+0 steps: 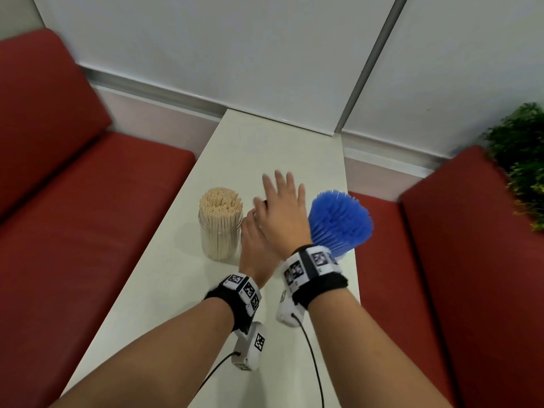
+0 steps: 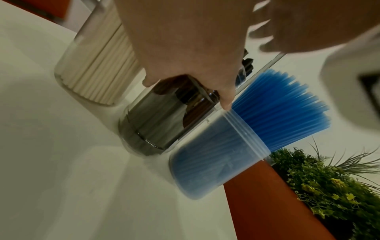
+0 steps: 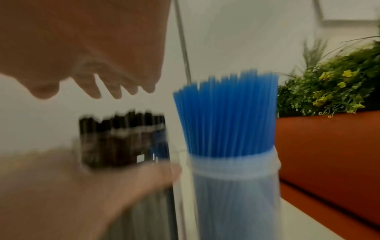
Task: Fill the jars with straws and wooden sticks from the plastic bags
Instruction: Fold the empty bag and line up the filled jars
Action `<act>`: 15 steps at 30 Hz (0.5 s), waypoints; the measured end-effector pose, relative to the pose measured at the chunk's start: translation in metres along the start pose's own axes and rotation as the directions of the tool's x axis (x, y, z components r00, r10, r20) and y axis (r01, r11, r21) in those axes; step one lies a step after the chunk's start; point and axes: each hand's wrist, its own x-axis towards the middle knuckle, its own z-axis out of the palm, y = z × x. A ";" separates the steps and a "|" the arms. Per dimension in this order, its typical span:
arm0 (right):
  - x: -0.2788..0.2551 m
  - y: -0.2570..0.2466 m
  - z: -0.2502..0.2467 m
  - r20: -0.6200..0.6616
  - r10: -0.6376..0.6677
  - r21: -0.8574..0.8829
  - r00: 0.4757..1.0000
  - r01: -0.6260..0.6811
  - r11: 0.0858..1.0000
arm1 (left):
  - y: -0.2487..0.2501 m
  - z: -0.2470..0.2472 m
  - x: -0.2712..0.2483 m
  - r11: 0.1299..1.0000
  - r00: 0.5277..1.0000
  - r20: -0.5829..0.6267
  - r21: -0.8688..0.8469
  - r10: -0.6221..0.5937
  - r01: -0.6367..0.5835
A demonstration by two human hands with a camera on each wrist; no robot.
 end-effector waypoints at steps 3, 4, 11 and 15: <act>-0.012 0.010 0.030 0.120 0.030 -0.181 0.992 -0.008 0.983 | -0.001 0.001 0.001 0.997 0.995 0.067 -0.046 0.070 -0.067; -0.012 0.014 0.032 0.111 0.030 -0.181 0.993 -0.010 0.983 | -0.001 0.001 0.004 0.998 0.997 0.038 -0.013 0.064 -0.063; -0.004 0.025 0.036 0.155 0.029 -0.234 0.988 0.008 0.972 | -0.002 0.006 -0.006 0.997 0.994 0.107 0.079 -0.021 0.013; -0.002 0.023 0.026 0.158 0.065 -0.286 0.985 -0.017 0.958 | -0.033 -0.019 -0.055 0.993 0.990 0.082 0.034 -0.116 0.114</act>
